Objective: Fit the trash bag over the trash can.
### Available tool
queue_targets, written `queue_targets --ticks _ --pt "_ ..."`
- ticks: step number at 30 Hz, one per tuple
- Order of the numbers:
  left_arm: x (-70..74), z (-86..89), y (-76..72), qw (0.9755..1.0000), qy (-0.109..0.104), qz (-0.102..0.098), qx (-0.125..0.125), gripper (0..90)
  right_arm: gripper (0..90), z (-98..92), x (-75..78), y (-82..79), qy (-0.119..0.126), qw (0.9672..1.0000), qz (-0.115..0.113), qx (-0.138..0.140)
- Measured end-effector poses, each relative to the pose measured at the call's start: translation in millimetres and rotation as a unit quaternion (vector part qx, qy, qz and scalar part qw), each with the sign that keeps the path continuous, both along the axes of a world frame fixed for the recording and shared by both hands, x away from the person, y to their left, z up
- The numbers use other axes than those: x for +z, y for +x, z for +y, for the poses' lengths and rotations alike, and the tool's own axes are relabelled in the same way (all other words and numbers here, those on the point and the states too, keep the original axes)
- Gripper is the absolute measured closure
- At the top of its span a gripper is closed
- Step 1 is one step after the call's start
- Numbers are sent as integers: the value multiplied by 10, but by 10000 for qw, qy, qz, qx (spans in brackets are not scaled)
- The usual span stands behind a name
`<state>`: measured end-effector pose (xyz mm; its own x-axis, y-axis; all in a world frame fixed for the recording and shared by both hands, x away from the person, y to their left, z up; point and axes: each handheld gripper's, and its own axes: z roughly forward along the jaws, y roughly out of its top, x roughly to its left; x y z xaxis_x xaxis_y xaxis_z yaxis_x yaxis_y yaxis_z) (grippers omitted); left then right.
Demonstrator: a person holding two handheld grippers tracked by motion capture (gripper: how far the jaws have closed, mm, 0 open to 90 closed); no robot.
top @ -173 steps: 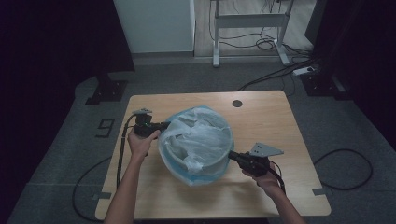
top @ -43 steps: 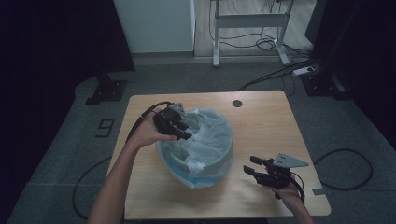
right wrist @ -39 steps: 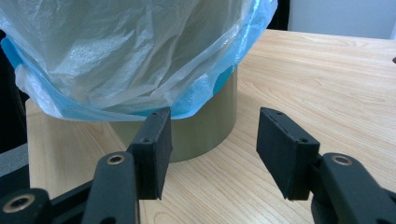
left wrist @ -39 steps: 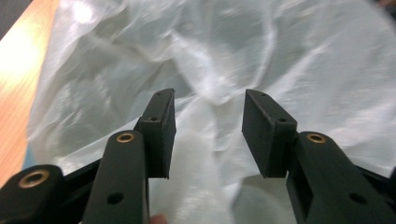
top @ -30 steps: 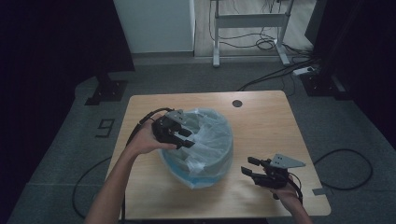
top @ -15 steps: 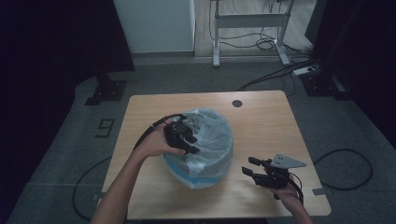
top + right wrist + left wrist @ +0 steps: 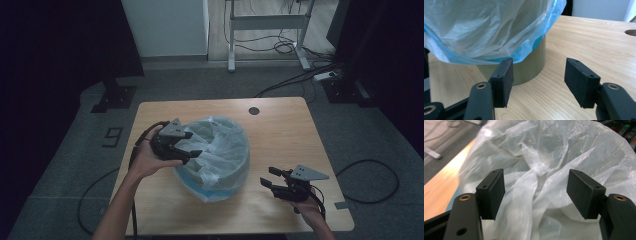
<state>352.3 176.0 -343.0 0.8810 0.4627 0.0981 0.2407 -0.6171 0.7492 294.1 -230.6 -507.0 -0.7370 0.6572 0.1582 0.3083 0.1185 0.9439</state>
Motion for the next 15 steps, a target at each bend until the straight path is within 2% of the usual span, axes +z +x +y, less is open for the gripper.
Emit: queue_targets --ticks 1,2,3,5,7,8,10,15 --pt "0 0 0 10000 0 0 0 300 394 0 0 0 0 10000 0 0" --pt "-20 111 -61 9997 -170 -71 142 300 389 -3 -6 0 -39 10000 -2 -45" --pt "-20 111 -61 9997 -170 -71 142 299 389 -3 -6 0 -39 10000 -2 -45" --pt "-57 294 -172 9982 -447 -186 361 297 384 -5 -16 -1 -75 9999 8 -92" --pt "-91 424 -255 9968 -576 -250 492 296 382 -8 -22 -1 -91 9999 14 -103" --pt "-91 424 -255 9968 -576 -250 492 296 382 -8 -22 -1 -91 9999 14 -103" --pt "-142 576 -346 9951 -718 -283 625 296 381 -11 -28 -1 -106 9999 17 -121" --pt "-293 909 -533 9910 -915 -301 934 294 377 -10 -45 2 -132 9998 41 -172"
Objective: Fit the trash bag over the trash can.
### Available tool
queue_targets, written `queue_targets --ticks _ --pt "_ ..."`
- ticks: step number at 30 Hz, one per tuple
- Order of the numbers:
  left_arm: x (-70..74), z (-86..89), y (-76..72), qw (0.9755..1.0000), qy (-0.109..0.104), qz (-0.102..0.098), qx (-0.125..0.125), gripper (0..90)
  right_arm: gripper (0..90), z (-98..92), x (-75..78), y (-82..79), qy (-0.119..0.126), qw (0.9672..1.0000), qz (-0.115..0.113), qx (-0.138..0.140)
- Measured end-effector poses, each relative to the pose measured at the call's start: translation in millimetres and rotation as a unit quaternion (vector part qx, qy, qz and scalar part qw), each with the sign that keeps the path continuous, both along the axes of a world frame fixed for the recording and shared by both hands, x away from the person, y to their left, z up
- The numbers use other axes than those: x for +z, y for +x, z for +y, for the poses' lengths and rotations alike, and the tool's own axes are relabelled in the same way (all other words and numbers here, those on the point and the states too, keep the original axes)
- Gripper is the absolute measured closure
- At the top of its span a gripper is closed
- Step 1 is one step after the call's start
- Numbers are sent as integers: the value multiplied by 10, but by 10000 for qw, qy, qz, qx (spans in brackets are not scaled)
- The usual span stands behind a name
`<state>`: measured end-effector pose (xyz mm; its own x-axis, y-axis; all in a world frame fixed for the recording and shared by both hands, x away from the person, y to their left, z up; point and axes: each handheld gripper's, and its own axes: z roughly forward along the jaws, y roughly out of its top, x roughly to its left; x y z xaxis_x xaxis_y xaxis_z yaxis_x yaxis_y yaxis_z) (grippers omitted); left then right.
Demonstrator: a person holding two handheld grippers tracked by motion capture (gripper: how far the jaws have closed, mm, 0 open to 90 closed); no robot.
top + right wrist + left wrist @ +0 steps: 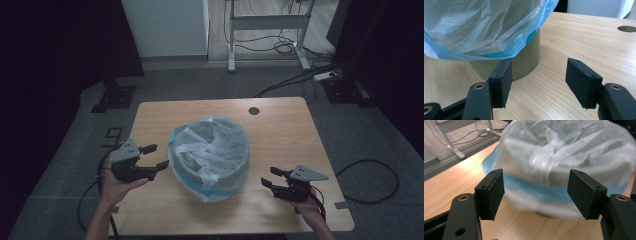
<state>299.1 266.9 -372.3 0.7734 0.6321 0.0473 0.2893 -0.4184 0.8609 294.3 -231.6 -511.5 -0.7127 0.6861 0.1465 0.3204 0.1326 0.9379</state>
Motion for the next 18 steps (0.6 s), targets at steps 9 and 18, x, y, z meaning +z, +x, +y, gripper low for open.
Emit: queue_targets --ticks 9,18 --pt "-340 395 -234 9991 -119 174 356 290 371 14 -30 19 -28 9999 37 -98" --pt "-348 427 -260 9988 -76 217 443 286 358 32 -39 50 -26 9998 -3 -185"
